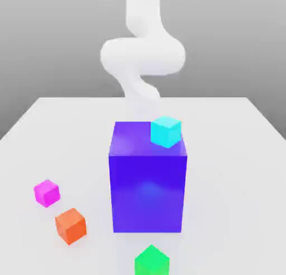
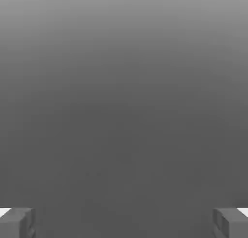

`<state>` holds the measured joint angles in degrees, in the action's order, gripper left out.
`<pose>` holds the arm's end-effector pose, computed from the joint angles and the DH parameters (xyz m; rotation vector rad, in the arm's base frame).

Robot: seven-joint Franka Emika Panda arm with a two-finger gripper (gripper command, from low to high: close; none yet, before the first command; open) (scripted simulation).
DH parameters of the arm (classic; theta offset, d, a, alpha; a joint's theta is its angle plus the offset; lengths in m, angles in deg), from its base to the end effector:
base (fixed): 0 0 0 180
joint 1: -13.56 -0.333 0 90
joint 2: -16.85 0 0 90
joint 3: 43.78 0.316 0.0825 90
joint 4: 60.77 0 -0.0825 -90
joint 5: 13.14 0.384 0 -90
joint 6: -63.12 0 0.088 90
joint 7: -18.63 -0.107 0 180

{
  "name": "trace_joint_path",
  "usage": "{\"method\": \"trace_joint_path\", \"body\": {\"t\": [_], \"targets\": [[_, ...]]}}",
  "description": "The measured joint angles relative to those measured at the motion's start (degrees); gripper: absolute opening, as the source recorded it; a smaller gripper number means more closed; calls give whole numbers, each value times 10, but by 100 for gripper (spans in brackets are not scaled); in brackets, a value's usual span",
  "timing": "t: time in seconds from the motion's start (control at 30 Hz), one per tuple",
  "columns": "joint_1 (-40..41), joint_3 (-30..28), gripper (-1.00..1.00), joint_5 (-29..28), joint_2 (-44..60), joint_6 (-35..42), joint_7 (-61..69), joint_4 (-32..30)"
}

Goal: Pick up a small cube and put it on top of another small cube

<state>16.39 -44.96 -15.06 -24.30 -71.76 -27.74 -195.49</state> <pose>0.3782 -0.0295 0.6613 -2.4828 1.1456 -0.9695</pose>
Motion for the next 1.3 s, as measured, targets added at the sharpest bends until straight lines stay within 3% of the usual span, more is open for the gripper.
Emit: {"method": "trace_joint_path", "body": {"t": [0.3,0.5,0.6,0.7,0.9,0.93,1.17,1.3], "targets": [[108,-74,0,-57,187,-122,-8,-113],[164,-143,0,-57,308,-203,14,-187],[189,-175,0,-25,370,-245,47,-225],[232,-179,0,45,433,-286,107,-255],[317,-60,0,169,559,-381,201,-239],[333,-42,-100,177,577,-396,207,-235],[338,-37,-100,178,581,-399,208,-234],[302,-88,-100,116,512,-345,160,-250]]}}
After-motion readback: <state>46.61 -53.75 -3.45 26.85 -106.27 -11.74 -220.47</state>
